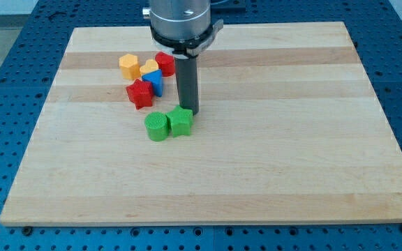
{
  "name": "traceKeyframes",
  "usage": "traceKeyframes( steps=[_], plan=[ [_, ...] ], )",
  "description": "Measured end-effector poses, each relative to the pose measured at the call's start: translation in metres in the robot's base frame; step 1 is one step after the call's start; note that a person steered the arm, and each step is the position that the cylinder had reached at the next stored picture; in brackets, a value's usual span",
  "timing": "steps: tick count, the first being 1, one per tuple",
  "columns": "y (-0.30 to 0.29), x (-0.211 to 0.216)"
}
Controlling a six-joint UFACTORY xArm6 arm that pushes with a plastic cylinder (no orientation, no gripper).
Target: Push the yellow heart towards the bottom left of the board
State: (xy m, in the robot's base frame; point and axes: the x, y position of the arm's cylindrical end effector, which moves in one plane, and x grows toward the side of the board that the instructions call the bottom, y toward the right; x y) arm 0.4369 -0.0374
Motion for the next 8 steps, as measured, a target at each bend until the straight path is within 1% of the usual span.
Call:
traceKeyframes(
  steps=[1,2,5,7,8],
  plan=[
    [0.0,0.005],
    [0.007,-0.015],
    [0.01,-0.11],
    [0.017,-0.216],
    [-0.021,-0.237]
  ],
)
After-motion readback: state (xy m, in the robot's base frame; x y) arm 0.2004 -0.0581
